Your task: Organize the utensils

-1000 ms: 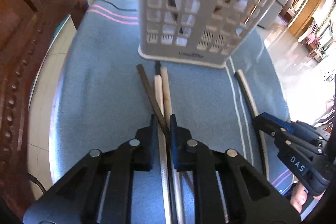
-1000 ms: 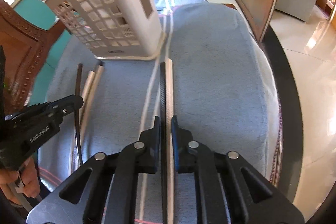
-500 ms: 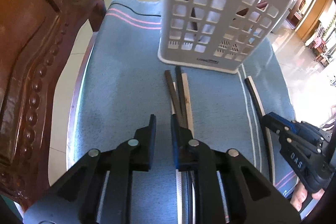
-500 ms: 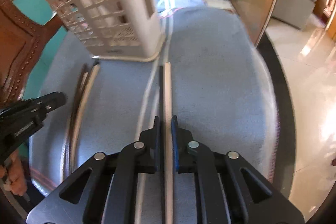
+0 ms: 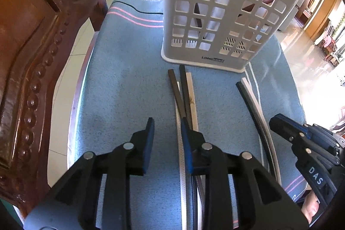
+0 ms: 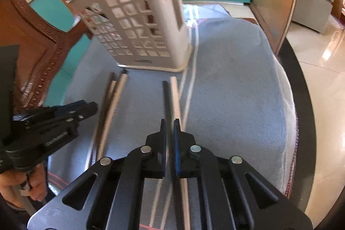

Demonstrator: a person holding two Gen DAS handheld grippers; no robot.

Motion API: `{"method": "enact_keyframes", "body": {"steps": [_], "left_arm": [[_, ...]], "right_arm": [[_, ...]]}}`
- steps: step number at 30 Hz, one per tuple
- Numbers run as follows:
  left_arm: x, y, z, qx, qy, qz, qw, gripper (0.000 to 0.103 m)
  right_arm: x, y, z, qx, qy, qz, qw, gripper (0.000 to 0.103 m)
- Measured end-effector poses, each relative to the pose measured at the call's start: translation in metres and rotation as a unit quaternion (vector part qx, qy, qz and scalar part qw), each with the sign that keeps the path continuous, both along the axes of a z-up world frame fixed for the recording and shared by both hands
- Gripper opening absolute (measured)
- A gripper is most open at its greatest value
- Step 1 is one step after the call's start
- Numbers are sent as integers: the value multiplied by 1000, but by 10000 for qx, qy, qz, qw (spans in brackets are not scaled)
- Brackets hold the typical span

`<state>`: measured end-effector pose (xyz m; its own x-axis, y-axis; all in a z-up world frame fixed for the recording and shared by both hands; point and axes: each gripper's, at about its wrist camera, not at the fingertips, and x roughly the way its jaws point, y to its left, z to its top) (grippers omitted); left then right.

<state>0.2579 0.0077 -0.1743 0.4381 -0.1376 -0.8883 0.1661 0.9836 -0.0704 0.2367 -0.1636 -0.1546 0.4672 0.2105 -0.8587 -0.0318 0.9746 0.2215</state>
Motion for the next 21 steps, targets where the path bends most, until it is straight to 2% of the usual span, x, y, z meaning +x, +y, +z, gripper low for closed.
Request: {"method": "enact_keyframes", "body": {"steps": [3,5,9,21], "left_arm": [[-1,-1,0,18,5,-5,10000,31],[-1,-1,-1,35,17,-12,10000,32],[-3,-5,-2,71,54,-32,10000,33],[-6,-9,-7,106,56,-53,9999,38]], "right_arm": [[5,-10,-10,-268,188,-230,9992,8],[7,-14,-14,-313,281,-304,9987,12],[4,-6,-19,-426,321,-179,9984,15],[-1,4,-18,-232,272,95,9993,15]]}}
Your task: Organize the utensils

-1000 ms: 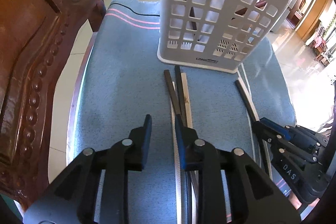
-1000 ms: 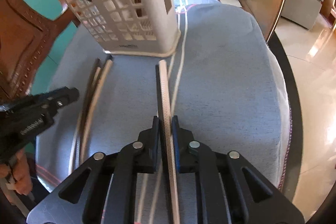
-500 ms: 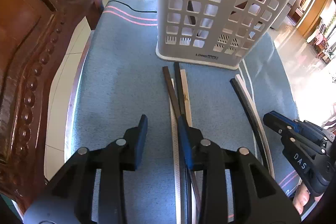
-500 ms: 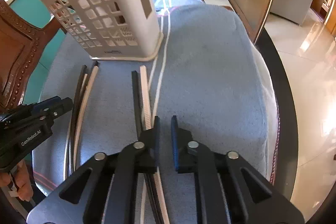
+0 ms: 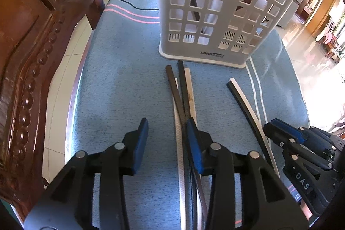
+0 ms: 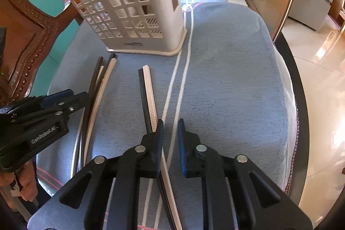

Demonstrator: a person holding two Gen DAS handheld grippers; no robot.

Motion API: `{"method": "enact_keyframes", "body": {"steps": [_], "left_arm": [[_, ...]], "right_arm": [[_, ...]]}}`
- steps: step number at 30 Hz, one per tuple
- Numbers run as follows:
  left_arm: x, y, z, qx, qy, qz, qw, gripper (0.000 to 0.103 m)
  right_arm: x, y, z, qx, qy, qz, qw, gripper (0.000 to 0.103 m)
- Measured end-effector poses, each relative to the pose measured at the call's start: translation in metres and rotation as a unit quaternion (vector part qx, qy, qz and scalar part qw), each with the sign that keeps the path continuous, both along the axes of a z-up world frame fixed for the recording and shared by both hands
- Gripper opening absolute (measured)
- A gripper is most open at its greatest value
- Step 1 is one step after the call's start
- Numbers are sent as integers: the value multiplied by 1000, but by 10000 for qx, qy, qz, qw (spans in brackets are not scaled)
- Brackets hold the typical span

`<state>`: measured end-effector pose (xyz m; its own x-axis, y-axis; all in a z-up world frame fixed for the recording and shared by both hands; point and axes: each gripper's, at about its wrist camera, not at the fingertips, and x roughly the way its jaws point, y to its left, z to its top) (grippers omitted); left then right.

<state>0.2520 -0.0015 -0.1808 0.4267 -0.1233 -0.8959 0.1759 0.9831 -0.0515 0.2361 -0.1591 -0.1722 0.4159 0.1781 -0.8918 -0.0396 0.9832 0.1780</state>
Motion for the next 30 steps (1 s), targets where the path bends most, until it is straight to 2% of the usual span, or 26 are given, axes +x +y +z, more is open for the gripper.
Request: {"method": "enact_keyframes", "body": {"steps": [7,12,17,20,22,26,30], "left_arm": [[0,0,0,4,6,-16,10000,39],[0,0,-1,11,9,-22,10000,41],[-1,0,-2,8,2,-31,10000,41],[-2,-1,-3,11,-7,-30,10000,41],[-2,-2,-3,10,-14,-22,10000,41],[-2,-1,-1,20,-29,-11,10000,41],[-1,0,1,27,-23,-4,10000,41]], "right_arm": [[-5,16,3,-12,-36,278,9996,16],[-4,17,1,138,32,344,9993,16],[-5,26,-2,71,7,372,9993,14],[-3,21,-2,121,-24,305,9995,12],[-3,14,2,123,-82,213,9997,6],[0,0,7,173,-103,-65,9998,6],[3,-11,0,73,98,-314,9994,6]]}}
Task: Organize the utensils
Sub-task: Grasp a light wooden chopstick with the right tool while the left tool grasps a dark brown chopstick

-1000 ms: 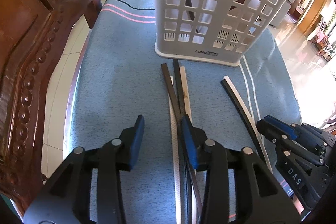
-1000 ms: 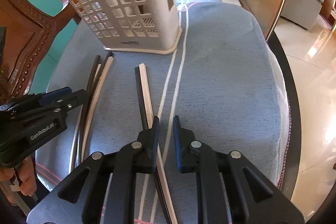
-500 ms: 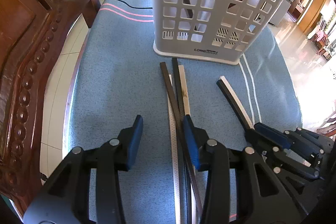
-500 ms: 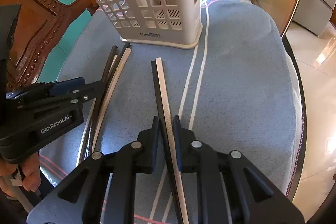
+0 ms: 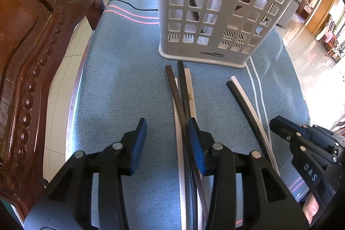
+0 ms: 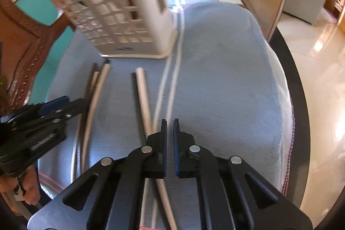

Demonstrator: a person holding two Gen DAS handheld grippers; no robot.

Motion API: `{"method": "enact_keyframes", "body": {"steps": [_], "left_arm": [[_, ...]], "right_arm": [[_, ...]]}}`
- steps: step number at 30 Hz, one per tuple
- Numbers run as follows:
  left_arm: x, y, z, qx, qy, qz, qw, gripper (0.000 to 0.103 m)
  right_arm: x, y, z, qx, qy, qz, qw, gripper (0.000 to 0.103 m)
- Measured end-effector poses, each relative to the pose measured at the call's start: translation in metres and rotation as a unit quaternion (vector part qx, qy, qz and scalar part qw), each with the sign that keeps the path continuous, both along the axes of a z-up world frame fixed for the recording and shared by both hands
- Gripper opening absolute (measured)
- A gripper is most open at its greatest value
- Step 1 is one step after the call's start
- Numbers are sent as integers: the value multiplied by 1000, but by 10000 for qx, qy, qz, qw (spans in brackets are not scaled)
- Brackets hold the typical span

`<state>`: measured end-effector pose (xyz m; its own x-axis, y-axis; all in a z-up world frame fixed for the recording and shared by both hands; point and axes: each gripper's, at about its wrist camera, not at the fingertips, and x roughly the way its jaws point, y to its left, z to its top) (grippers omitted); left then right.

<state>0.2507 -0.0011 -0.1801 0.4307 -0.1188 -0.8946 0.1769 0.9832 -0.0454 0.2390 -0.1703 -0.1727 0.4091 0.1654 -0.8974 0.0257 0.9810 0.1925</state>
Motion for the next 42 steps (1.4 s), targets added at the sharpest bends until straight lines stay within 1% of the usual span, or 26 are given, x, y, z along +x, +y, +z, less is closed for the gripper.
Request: {"method": "enact_keyframes", "body": {"steps": [3,4,5,6,11,17,24,28,32,36,42], "left_arm": [[1,1,1,-7,-1,-6,10000,42],[1,1,0,-6,-4,-9,10000,42],[1,1,1,-4,-6,-15,10000,43],[1,1,1,-1,-6,-22,10000,43],[0,-1,1,-2,-13,-20,10000,43],[2,8,5,-16,-48,84,10000,43],[7,11,3,16,-25,87,10000,43],[7,6,2,22,-30,89,10000,43],[10,13,-1,60,-20,297,9995,43],[13,21,-5,-76,97,357,9993,43],[17,16,1,-204,-113,264,9994,43]], "right_arm": [[1,-2,-1,81,-60,96,9999,6],[0,1,1,74,-94,180,9998,8],[-1,3,2,59,-114,234,9996,12],[-2,8,2,22,-133,304,9994,13],[-6,23,1,-165,-151,478,9986,14],[-5,12,1,26,-28,315,9995,14],[2,-8,1,50,1,58,10000,14],[5,-9,-1,4,-30,93,10000,19],[0,-4,-2,-47,-16,130,9999,20],[-1,-3,-4,-66,-5,125,9999,20],[-2,-2,-3,-99,-14,124,9999,20]]}}
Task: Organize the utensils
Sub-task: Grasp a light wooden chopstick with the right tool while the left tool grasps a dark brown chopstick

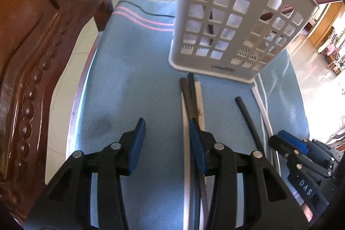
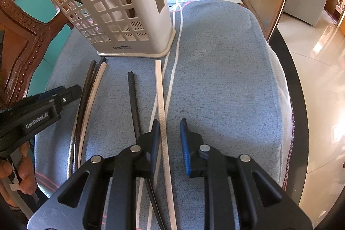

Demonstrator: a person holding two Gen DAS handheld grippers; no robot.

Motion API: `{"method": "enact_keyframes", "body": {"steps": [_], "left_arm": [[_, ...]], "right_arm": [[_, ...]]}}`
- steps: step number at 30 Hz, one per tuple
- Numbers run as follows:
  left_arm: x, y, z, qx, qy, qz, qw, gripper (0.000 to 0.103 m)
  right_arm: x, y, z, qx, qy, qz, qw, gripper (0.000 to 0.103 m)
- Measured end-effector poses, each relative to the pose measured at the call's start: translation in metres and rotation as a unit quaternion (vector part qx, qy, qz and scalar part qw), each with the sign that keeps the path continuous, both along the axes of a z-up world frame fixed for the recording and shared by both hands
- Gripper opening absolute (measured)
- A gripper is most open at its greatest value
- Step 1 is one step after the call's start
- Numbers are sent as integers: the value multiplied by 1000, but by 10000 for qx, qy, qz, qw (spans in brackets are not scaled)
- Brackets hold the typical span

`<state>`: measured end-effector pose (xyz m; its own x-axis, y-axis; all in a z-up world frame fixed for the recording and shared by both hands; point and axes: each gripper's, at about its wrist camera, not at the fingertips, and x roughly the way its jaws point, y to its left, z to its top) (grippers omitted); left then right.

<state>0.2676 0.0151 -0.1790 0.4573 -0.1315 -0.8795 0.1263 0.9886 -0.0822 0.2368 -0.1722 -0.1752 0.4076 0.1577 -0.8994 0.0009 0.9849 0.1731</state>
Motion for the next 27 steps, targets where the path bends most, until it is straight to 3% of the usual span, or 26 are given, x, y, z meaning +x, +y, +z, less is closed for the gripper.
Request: {"method": "enact_keyframes", "body": {"steps": [6,8,10,12,23,27], "left_arm": [[12,-7,-5,-76,56,25,10000,43],[14,-10,-6,-127,82,5,9999,33],[15,-13,-4,-68,71,-82,9999,14],[12,-16,-3,-42,66,-92,9999,12],[12,12,7,-36,145,0,9999,11],[14,16,7,-96,171,78,9998,24]], "right_arm": [[3,3,0,-63,-20,14,10000,20],[2,3,0,-62,-25,27,10000,20],[2,3,0,-54,-27,38,10000,20],[2,3,1,-50,-26,42,10000,20],[6,4,2,-72,5,-33,10000,21],[10,9,4,-202,-141,-29,9997,21]]}}
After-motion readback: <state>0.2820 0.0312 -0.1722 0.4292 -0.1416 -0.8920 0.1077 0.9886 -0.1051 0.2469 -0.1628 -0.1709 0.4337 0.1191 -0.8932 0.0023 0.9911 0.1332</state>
